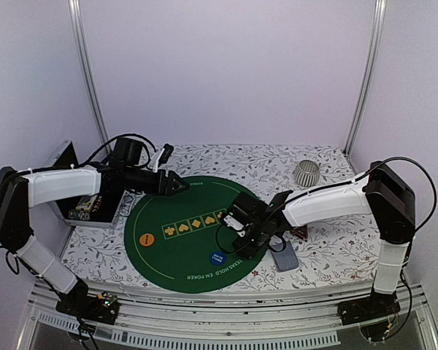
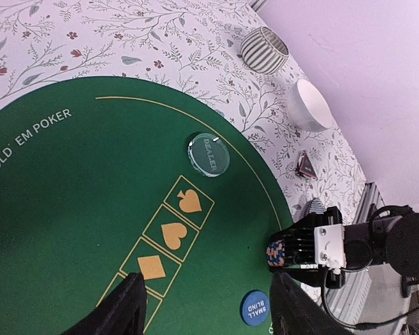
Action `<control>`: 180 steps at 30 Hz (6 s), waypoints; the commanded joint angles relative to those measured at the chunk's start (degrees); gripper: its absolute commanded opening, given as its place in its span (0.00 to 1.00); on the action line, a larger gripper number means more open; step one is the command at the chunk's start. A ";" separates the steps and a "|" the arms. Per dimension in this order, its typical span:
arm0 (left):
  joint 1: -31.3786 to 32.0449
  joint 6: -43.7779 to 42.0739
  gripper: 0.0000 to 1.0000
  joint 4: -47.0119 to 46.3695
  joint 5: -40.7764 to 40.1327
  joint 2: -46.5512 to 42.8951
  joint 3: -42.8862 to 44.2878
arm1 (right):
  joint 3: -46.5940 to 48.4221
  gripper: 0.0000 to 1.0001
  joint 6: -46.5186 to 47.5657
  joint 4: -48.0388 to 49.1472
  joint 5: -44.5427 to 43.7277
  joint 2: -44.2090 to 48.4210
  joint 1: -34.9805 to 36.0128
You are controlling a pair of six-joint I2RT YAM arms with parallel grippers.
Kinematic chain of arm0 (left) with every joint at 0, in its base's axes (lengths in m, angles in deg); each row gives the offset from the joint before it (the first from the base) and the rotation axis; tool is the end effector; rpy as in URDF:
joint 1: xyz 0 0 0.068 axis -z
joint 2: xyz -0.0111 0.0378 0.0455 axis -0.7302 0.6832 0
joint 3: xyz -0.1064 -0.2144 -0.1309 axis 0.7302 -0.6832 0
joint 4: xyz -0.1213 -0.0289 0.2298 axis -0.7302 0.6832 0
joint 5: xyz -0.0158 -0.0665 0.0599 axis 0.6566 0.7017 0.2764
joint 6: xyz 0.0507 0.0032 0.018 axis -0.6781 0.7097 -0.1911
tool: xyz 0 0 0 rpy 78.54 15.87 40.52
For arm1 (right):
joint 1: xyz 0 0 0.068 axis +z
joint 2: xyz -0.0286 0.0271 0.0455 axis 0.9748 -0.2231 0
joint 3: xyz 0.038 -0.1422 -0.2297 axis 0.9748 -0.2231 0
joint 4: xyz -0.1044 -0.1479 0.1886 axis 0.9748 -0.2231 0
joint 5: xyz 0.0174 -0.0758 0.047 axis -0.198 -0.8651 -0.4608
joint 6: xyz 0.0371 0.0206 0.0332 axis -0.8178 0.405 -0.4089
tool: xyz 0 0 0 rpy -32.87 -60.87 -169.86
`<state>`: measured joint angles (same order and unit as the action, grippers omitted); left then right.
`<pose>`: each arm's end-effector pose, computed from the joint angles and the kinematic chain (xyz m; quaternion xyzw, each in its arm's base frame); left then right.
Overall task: Distribute texas hold em gaming equipment
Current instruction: Place the poker chips pile in the small blind area, then pick up the pile of poker chips from the chip case, then pass from the left arm to the right
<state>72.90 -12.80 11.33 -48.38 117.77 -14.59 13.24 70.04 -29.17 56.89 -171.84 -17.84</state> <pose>0.2922 -0.1623 0.2354 0.1619 0.8590 -0.3806 0.3018 0.1960 0.3230 0.1419 -0.4301 0.8852 0.0517 0.1698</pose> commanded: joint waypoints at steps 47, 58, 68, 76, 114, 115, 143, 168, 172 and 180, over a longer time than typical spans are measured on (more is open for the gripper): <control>-35.88 -11.79 0.38 47.34 -46.86 8.83 14.02 | -11.21 0.99 20.43 15.15 15.25 23.24 -27.09; -36.53 -11.73 0.33 45.90 -48.42 14.86 15.22 | -11.72 0.99 20.52 15.15 15.77 25.02 -27.09; -36.72 -11.80 0.33 45.62 -49.88 15.05 14.95 | -11.76 0.99 20.78 14.82 17.25 25.05 -27.08; -36.81 -11.97 0.32 45.16 -49.64 17.43 15.62 | -11.63 0.99 20.92 14.45 17.72 25.08 -27.04; -39.07 -13.30 0.28 43.57 -45.36 19.55 15.89 | -10.79 0.99 21.49 12.81 17.19 25.02 -27.09; -39.17 -13.31 0.26 43.49 -45.48 19.86 15.93 | -10.76 0.99 21.49 12.72 17.21 25.10 -27.10; -41.61 -13.25 0.34 43.85 -44.03 21.49 16.09 | -10.58 0.99 21.73 12.14 17.21 25.34 -27.05; -32.81 -13.64 0.00 42.65 -30.91 -5.22 23.61 | -7.85 0.99 20.17 11.61 17.36 29.13 -27.07; -27.35 -8.70 0.00 40.39 -16.80 -8.74 23.24 | -3.82 1.00 18.21 12.18 16.68 28.77 -24.93; -12.80 7.42 0.00 25.02 3.20 -16.07 12.89 | 8.00 0.97 21.57 24.19 10.62 19.00 -7.64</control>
<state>54.37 -14.97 46.61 -58.52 105.29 3.55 15.32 89.78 -12.64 70.46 -147.06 -32.88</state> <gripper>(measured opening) 0.260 0.983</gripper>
